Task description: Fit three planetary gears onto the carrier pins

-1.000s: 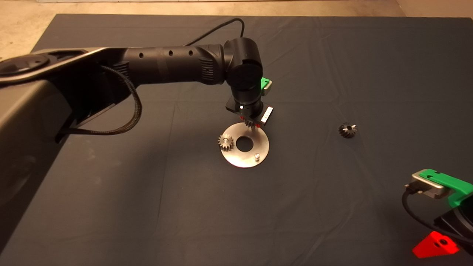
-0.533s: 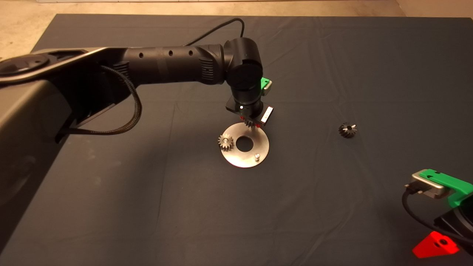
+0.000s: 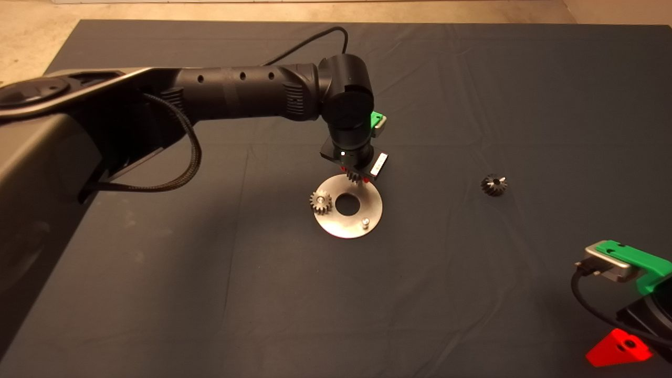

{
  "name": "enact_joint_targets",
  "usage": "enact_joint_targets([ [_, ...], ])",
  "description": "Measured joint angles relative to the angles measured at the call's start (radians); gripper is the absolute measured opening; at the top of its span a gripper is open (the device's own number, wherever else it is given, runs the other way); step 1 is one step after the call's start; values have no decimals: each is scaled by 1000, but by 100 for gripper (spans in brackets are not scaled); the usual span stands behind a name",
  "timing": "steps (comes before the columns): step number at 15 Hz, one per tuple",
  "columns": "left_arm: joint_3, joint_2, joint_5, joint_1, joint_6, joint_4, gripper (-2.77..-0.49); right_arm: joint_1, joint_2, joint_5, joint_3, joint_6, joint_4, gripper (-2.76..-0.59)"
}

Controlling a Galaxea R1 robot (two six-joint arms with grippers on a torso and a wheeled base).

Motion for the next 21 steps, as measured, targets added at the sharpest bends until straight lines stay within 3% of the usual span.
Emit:
enact_joint_targets([
  [11,-1,0,-6,0,-4,0,-240,0,0,0,0,-1,0,-61],
  [21,-12,-1,-39,3,-23,-5,-240,0,0,0,0,-4,0,-61],
])
